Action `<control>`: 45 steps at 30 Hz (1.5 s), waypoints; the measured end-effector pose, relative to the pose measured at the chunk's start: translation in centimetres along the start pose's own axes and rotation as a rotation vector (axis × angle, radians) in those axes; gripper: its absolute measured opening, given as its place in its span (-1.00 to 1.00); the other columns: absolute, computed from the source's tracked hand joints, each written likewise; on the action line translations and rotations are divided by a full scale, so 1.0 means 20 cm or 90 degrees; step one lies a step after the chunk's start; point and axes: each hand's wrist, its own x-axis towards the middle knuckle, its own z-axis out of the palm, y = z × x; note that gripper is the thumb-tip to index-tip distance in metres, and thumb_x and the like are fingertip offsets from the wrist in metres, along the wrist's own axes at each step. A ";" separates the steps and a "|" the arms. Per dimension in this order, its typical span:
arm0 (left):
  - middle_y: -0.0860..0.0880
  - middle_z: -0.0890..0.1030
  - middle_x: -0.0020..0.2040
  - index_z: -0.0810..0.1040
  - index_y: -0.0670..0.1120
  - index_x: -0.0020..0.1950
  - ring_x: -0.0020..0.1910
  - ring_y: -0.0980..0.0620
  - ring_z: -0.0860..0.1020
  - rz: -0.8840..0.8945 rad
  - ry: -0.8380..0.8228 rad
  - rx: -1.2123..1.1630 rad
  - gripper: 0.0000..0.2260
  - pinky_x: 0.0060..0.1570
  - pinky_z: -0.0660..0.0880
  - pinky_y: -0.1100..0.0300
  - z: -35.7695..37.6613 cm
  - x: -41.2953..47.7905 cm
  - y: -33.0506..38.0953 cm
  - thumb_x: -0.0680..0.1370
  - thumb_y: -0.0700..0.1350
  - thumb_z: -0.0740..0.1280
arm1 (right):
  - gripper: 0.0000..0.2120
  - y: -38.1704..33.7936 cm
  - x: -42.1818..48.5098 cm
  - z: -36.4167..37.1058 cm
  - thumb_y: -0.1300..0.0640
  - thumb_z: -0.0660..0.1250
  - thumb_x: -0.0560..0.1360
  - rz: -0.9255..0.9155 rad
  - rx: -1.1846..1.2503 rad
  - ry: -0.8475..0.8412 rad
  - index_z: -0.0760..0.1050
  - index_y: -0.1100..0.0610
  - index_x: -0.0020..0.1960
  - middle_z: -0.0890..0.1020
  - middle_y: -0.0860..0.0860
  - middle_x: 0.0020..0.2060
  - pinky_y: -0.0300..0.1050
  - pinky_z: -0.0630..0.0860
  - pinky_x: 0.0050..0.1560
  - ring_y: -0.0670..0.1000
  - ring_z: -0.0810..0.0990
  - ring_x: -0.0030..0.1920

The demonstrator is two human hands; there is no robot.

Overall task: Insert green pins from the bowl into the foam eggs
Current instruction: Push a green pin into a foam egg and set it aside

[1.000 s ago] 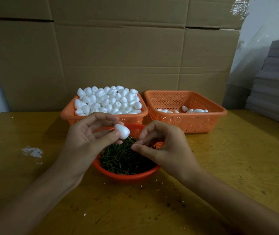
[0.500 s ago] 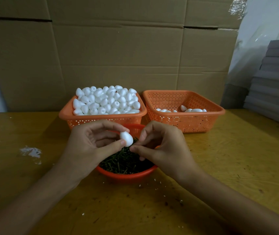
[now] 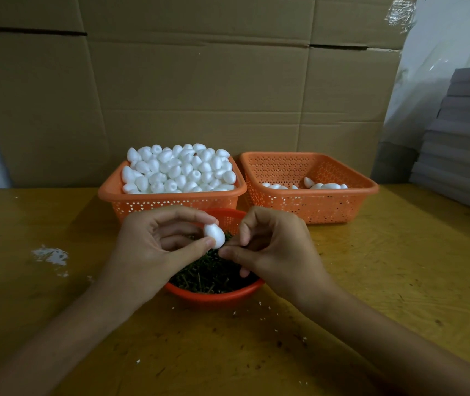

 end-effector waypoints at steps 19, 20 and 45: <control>-0.01 0.78 0.00 0.74 -0.04 0.06 0.00 -0.01 0.76 -0.016 -0.014 0.024 -0.76 -0.03 0.69 0.15 0.00 0.01 -0.03 0.40 -0.15 0.57 | -0.64 0.02 0.01 0.01 0.21 0.62 0.39 0.013 0.045 0.003 0.43 -0.02 -0.24 0.75 0.00 -0.27 0.20 0.66 -0.37 0.08 0.70 -0.41; -0.01 0.78 0.00 0.74 -0.04 0.06 0.01 -0.01 0.76 -0.015 -0.015 0.024 -0.76 -0.02 0.69 0.15 0.00 0.01 -0.03 0.40 -0.15 0.57 | -0.64 0.02 0.01 0.01 0.21 0.62 0.39 0.011 0.046 0.000 0.43 -0.02 -0.23 0.75 0.00 -0.26 0.16 0.66 -0.37 0.08 0.70 -0.40; 0.09 0.66 0.15 0.51 0.11 0.32 0.15 0.02 0.67 0.028 -0.049 0.130 -0.61 0.01 0.62 0.13 0.03 -0.04 -0.03 0.51 0.11 0.43 | -0.74 0.00 0.06 -0.10 0.31 0.56 0.44 0.022 0.185 0.117 0.48 0.32 -0.05 0.71 0.21 -0.19 -0.08 0.67 -0.19 0.10 0.71 -0.31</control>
